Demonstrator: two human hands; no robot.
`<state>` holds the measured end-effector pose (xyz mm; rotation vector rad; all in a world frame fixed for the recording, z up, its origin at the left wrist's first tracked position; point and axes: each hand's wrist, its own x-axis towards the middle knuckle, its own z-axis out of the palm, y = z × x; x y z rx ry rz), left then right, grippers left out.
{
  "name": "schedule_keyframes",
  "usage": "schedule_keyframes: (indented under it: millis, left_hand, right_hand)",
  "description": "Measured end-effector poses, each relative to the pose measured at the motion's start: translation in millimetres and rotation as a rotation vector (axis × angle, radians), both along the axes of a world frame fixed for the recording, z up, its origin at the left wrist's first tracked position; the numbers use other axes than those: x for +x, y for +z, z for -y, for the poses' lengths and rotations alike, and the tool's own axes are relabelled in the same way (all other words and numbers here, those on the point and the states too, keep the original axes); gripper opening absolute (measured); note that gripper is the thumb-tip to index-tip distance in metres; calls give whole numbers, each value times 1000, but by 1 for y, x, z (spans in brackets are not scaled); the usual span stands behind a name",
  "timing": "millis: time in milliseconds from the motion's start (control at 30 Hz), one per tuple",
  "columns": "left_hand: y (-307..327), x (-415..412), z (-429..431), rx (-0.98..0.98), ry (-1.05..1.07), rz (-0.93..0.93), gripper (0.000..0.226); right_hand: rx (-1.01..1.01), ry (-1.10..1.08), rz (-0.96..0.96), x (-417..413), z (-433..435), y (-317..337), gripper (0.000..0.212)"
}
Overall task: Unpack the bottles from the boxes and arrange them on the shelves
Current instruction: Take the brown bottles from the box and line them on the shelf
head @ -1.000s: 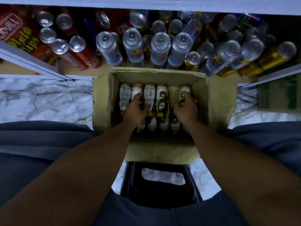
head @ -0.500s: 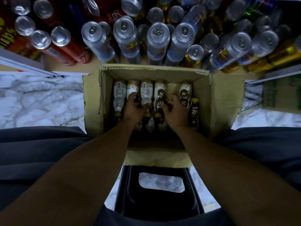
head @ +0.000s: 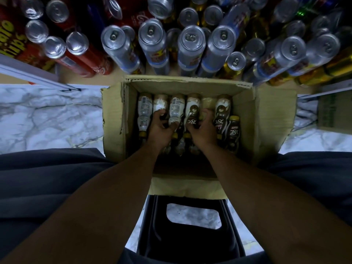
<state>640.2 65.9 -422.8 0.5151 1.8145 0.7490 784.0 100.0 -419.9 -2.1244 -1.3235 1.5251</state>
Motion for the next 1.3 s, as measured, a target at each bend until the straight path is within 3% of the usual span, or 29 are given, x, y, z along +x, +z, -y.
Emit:
schedule_keyframes:
  millis: [267, 467, 700, 833, 1133, 1300]
  left_hand:
    - [8, 1, -4, 42, -29, -91, 43]
    - [22, -4, -9, 111, -100, -246, 47]
    - [51, -8, -15, 230, -152, -347, 53]
    - [76, -9, -11, 287, -193, -368, 56]
    - [171, -9, -9, 523, -119, -435, 53]
    - [235, -8, -9, 701, -80, -317, 52]
  right_hand:
    - [134, 70, 220, -6, 10, 8, 63]
    - [163, 19, 224, -2, 8, 16, 66]
    - [368, -65, 224, 14, -10, 47, 64]
    - [453, -8, 202, 24, -20, 73, 60]
    - [571, -137, -336, 28, -21, 164, 52]
    - [638, -110, -467, 37, -21, 226, 35]
